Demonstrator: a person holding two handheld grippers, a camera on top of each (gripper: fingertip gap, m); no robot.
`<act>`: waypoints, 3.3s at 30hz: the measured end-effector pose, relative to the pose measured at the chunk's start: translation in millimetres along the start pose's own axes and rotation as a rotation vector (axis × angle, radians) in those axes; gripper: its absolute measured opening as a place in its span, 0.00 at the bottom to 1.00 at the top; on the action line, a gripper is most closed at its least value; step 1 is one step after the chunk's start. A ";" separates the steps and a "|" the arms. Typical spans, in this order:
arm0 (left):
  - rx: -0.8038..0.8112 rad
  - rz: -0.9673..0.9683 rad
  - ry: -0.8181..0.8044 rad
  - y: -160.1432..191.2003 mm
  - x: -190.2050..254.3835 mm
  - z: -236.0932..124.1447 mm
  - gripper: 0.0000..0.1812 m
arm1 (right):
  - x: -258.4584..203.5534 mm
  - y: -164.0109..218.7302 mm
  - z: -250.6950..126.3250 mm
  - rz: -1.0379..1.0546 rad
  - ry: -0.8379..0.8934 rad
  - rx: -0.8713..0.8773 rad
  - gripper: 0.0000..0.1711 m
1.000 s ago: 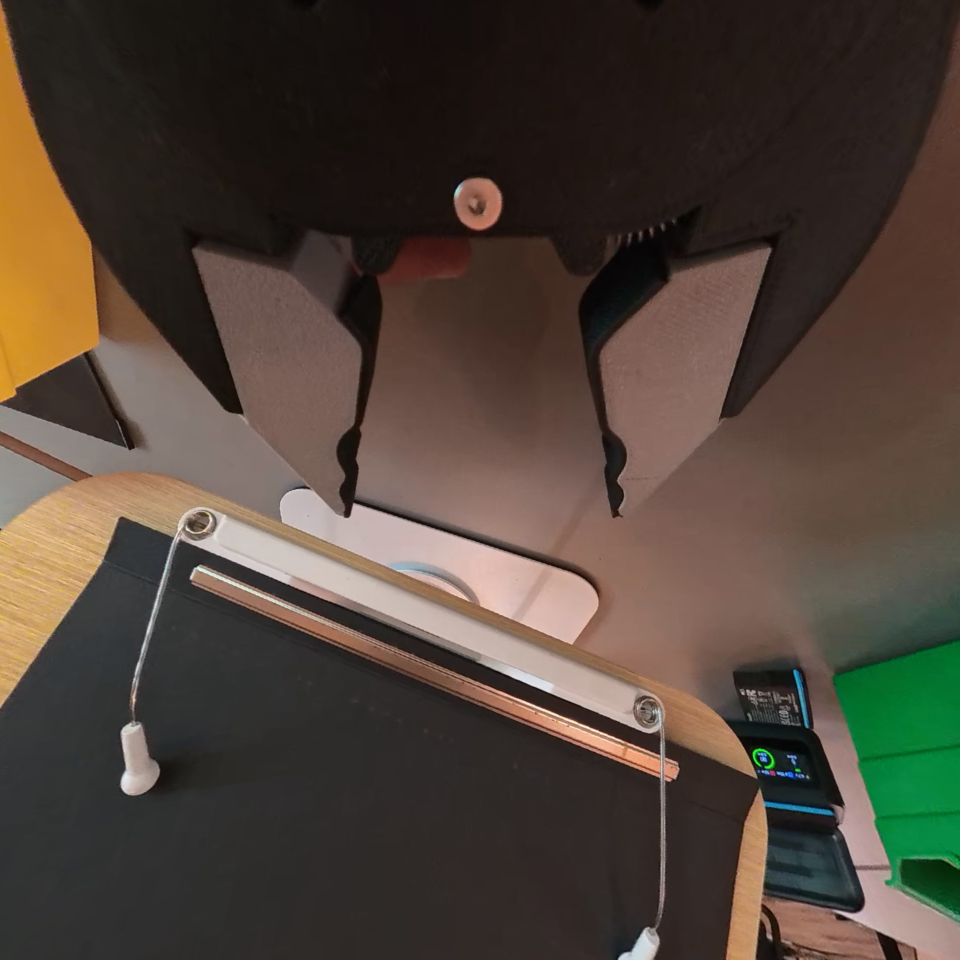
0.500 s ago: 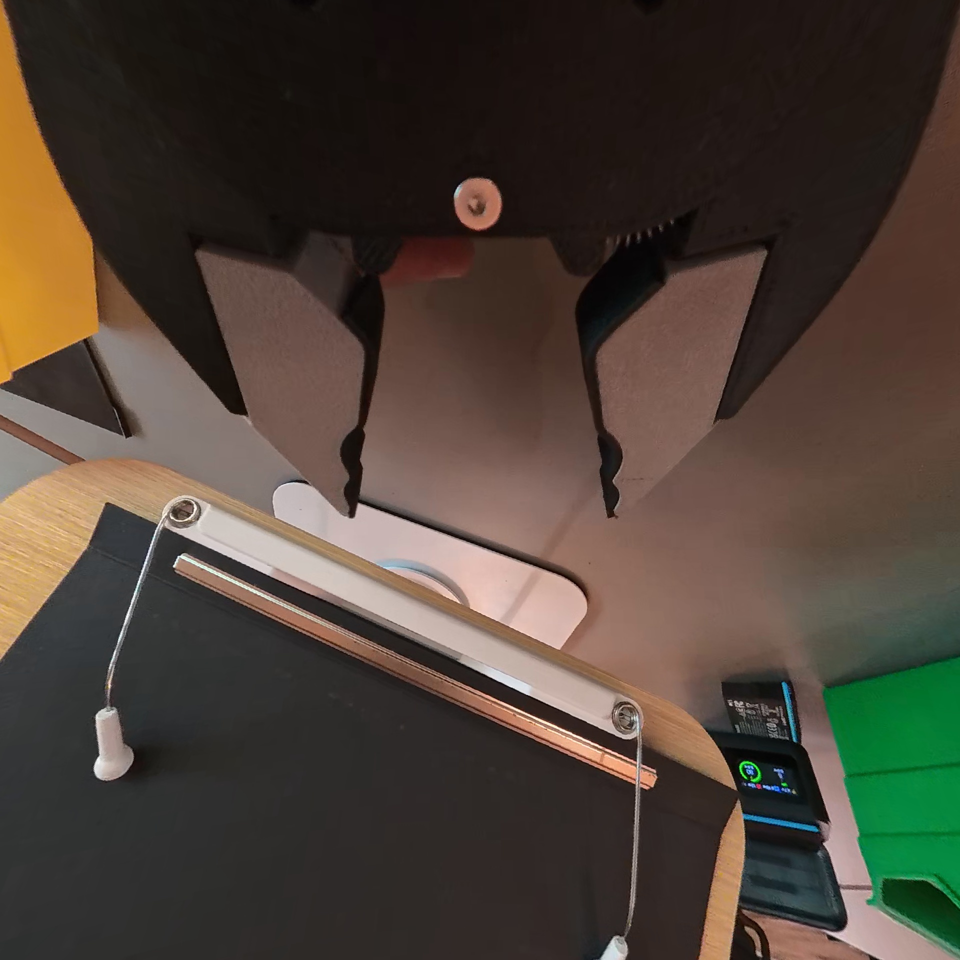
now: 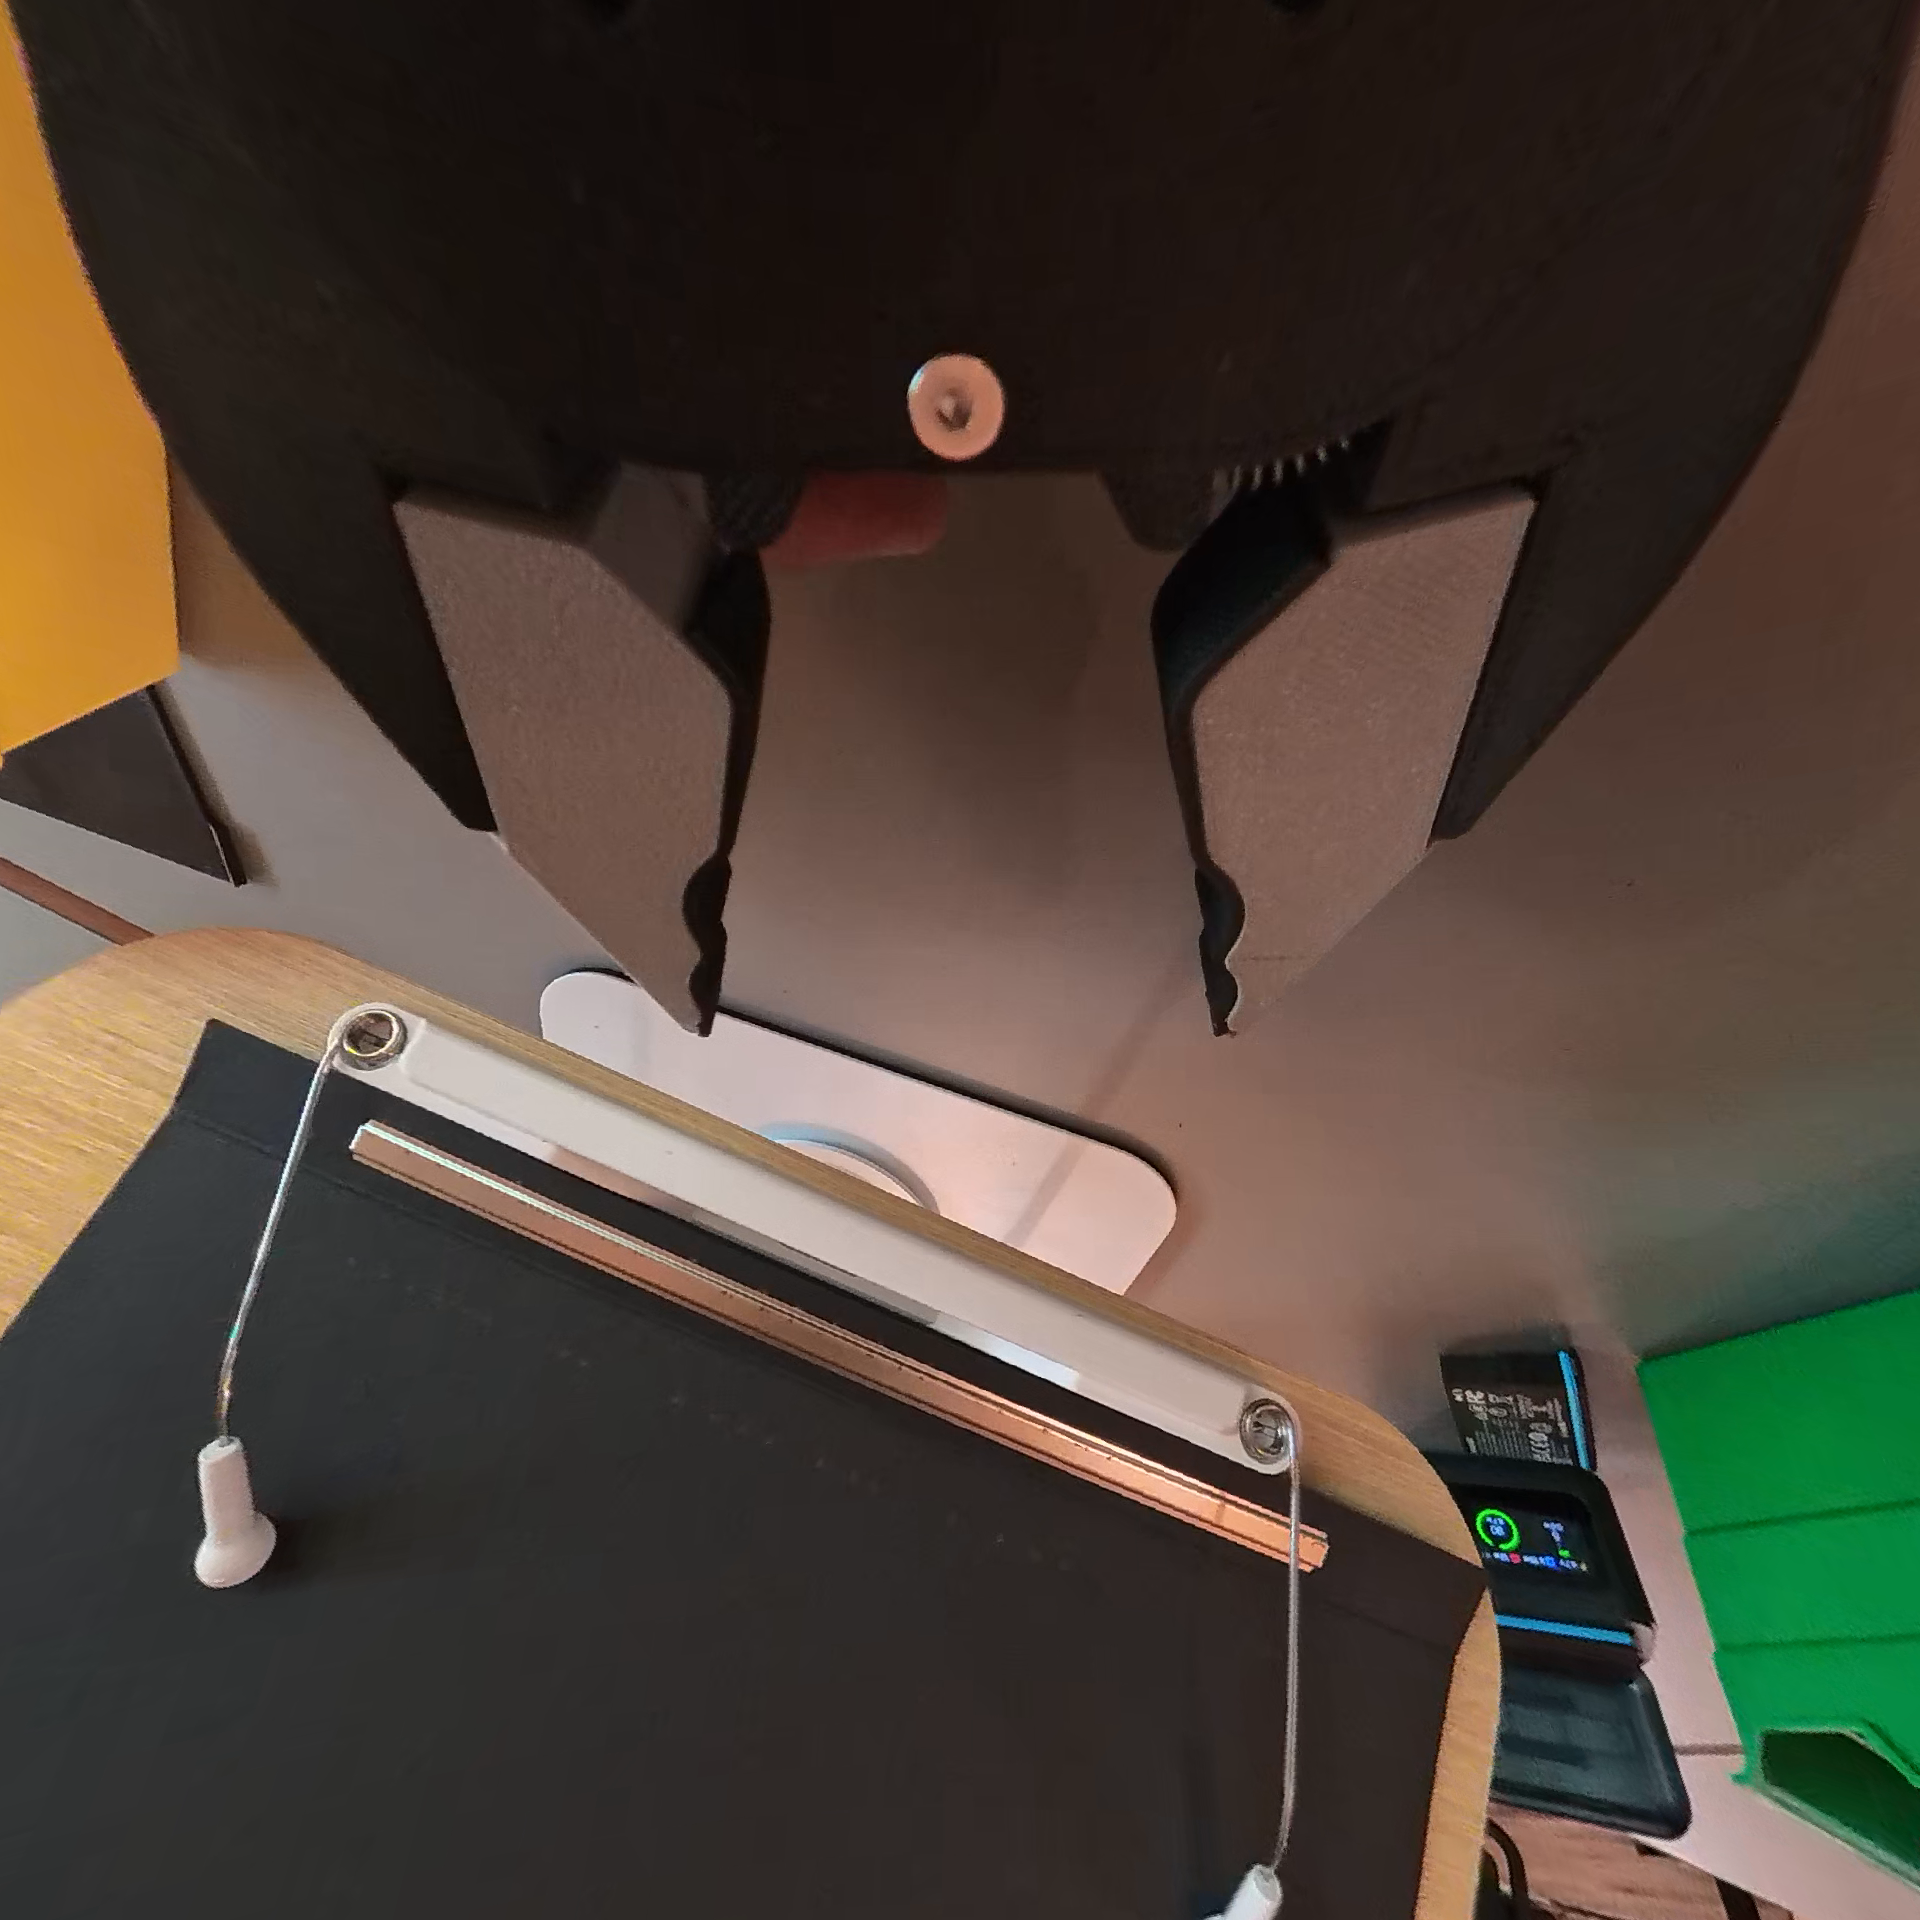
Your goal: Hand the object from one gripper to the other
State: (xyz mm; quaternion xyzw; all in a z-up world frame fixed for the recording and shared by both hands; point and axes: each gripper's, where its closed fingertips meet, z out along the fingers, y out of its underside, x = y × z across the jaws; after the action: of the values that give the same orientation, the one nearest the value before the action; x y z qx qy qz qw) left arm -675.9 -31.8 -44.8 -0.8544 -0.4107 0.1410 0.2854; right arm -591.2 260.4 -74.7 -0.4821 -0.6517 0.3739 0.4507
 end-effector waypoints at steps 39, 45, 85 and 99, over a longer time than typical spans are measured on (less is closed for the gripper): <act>0.771 0.288 0.453 -67.6 217.4 -165.4 0.04 | -27.7 -48.0 -33.7 0.150 -0.401 0.239 0.53; 0.885 0.331 0.709 -60.7 282.2 -165.6 0.04 | -44.0 -77.7 -93.3 0.242 -0.831 0.419 0.55; 0.794 0.044 0.939 -65.0 269.0 -58.3 0.09 | 73.6 -74.3 -75.2 -0.025 -0.016 0.444 0.03; 0.790 0.400 0.263 -65.5 258.8 -13.9 0.25 | 42.3 -64.6 -66.7 -0.643 0.229 0.300 0.03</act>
State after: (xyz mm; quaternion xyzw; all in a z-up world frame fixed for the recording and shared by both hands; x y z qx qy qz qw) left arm -548.7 198.2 4.2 -0.7532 -0.1129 0.2297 0.6059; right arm -552.3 288.2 15.4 -0.2198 -0.6530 0.2481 0.6810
